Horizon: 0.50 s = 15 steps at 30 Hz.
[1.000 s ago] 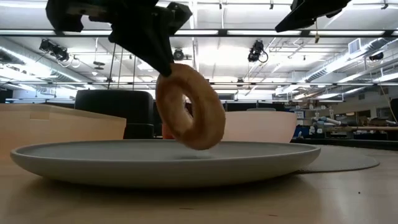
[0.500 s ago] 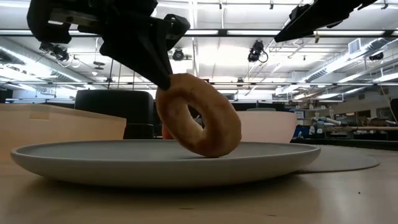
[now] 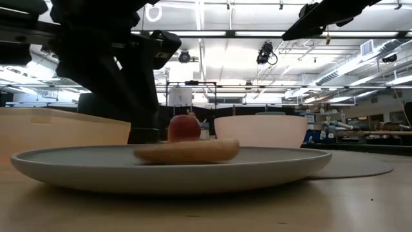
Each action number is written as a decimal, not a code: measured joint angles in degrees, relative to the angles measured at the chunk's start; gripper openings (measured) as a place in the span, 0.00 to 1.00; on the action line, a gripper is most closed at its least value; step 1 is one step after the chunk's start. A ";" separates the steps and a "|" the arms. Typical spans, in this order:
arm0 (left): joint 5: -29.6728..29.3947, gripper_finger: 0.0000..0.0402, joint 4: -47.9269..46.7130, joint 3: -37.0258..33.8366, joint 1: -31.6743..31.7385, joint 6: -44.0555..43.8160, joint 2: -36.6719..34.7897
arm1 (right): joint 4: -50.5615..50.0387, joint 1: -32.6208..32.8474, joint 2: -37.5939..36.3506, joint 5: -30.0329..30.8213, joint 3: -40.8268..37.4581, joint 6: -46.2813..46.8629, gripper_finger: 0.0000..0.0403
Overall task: Arrange a breakfast setting
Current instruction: Pour the cereal from the cereal box into the pink bowl
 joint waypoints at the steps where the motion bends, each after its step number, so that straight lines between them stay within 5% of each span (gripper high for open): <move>1: -0.04 0.29 -0.04 0.04 -0.07 0.00 0.00 | 0.29 0.00 0.00 0.00 0.00 -0.04 0.70; 6: -0.84 0.31 -5.93 4.87 -0.26 -0.62 -1.00 | 3.16 0.00 0.00 0.02 0.00 -3.44 0.71; 15: -0.70 0.31 -31.26 22.91 0.46 -11.71 -2.76 | 8.24 -1.12 0.00 0.07 0.04 -7.43 0.73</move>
